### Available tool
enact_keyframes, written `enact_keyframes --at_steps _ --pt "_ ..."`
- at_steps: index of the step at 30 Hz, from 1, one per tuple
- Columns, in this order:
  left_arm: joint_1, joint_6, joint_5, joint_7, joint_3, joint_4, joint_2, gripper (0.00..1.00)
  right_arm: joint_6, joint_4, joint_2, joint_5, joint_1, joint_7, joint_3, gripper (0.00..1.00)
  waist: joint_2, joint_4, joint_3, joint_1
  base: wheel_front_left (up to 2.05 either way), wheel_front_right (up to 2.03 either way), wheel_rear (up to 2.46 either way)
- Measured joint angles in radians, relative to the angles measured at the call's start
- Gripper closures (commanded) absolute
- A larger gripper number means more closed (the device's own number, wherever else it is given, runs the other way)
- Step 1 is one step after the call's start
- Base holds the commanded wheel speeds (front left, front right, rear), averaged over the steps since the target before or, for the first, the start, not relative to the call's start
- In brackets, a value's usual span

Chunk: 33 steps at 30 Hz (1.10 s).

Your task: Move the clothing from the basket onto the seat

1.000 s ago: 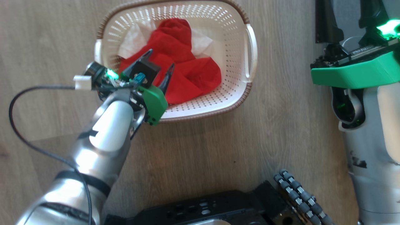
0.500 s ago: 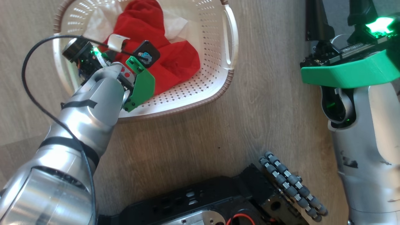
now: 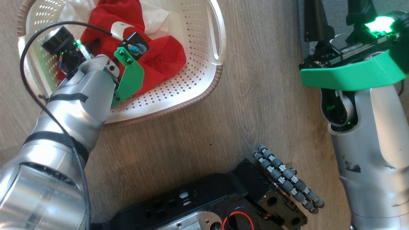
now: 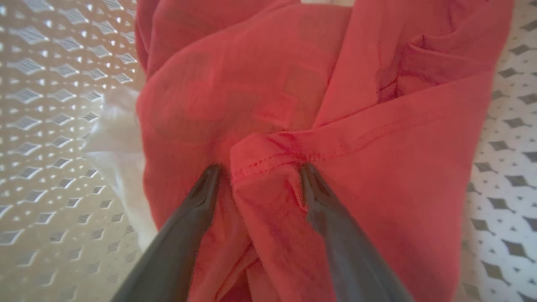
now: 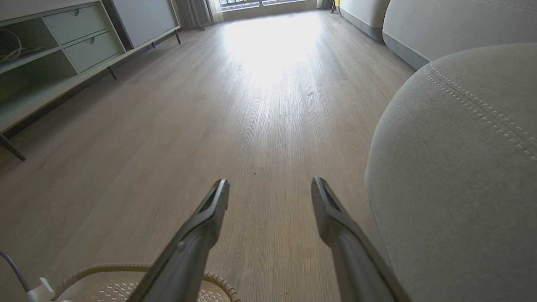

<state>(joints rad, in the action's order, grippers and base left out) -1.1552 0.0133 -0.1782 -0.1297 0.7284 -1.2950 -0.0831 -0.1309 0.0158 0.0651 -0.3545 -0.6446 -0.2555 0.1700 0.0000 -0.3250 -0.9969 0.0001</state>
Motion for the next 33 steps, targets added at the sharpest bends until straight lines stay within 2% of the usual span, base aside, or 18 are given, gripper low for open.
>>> enact_keyframes --at_steps 7,8,9,10,18,22,28,33 --pt "0.0 0.0 0.003 -0.012 0.012 -0.002 -0.008 0.0 0.0 -0.017 -0.002 0.0 0.001 0.0 -0.013 0.0 0.0 0.003 -0.017 0.0 0.0 0.0 0.0" --pt "0.0 0.0 0.004 -0.009 0.013 -0.002 -0.008 0.03 0.0 -0.017 -0.002 0.0 0.001 0.0 -0.015 0.0 0.0 0.005 -0.019 0.0 0.0 0.0 0.0" --pt "0.0 0.0 0.006 -0.009 0.012 -0.002 -0.007 0.62 0.0 -0.017 -0.002 0.0 0.001 0.0 -0.016 0.0 0.0 0.006 -0.021 0.0 0.0 0.0 0.0" --pt "0.0 0.0 0.017 0.001 0.01 -0.002 -0.007 1.0 0.0 -0.017 -0.002 0.0 0.001 0.0 -0.017 0.0 0.0 0.008 -0.022 0.0 0.0 0.0 0.0" --pt "0.0 -0.014 0.054 0.108 0.007 -0.003 0.001 1.0 0.0 -0.014 -0.002 0.0 -0.015 0.0 -0.021 0.0 0.0 0.014 -0.007 0.0 0.0 0.0 0.0" --pt "0.012 -0.016 0.114 0.189 -0.026 0.002 0.022 1.0 0.0 -0.002 -0.001 0.012 -0.026 0.0 -0.031 0.0 0.0 0.031 0.025 0.0 0.0 0.0 0.0" --pt "0.055 0.01 0.198 0.275 -0.057 0.019 0.035 1.0 0.0 0.022 0.026 0.021 -0.024 0.0 -0.031 0.0 0.0 0.075 0.103 -0.0001 0.0 0.0 0.0" --pt "0.125 0.029 0.295 0.324 -0.049 0.112 0.039 1.0 0.0 0.049 0.053 0.029 -0.018 0.0 -0.025 0.0 0.0 0.116 0.182 -0.0001 0.0 0.0 0.0"
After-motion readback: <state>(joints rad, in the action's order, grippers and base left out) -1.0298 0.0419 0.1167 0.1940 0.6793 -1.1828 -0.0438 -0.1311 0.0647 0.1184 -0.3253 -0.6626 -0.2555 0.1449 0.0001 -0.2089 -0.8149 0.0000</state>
